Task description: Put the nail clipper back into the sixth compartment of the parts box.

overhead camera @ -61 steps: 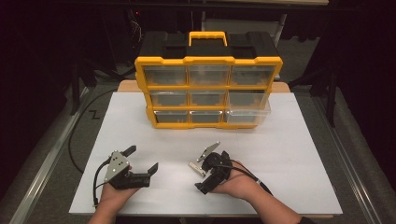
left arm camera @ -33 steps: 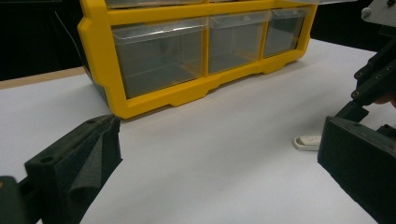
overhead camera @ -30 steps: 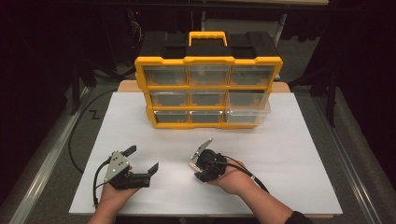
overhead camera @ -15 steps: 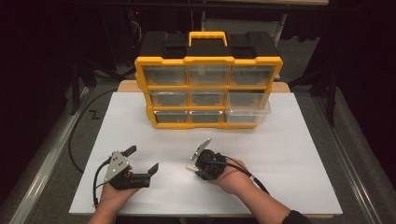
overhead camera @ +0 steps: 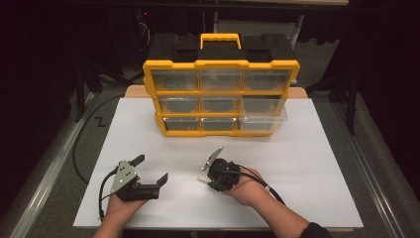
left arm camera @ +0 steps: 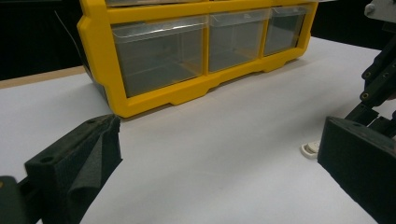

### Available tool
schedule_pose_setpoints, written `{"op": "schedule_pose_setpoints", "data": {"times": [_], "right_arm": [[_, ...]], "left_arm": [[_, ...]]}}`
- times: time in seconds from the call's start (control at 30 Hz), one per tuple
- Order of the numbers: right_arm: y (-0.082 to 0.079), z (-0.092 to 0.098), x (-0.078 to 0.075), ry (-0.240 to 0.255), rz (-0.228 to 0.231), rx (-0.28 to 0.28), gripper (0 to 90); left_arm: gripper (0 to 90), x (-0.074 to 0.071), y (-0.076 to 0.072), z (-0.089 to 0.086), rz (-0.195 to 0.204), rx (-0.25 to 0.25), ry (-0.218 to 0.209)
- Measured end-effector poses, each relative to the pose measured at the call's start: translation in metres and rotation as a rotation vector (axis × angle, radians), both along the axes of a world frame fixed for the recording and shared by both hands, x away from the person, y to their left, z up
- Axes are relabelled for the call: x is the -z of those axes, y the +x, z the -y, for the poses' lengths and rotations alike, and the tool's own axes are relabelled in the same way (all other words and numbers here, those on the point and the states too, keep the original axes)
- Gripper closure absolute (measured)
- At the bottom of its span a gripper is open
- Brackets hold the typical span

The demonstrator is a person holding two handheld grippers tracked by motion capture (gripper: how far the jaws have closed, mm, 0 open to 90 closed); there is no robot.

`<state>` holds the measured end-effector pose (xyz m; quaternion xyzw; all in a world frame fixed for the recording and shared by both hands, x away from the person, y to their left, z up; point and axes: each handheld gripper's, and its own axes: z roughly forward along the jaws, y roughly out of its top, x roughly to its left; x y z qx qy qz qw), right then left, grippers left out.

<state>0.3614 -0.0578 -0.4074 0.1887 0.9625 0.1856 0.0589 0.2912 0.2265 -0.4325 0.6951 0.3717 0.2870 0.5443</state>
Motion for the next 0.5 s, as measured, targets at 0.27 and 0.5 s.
{"op": "schedule_pose_setpoints", "data": {"times": [0.27,0.5], "right_arm": [[0.003,0.011,-0.007,0.01,-0.003,0.012,79.7],[0.005,0.024,-0.012,0.002,-0.008,0.009,79.6]], "left_arm": [[0.4,0.0,0.001,-0.001,0.0,-0.001,0.004],[0.4,0.0,0.0,-0.001,0.0,-0.001,0.008]]}}
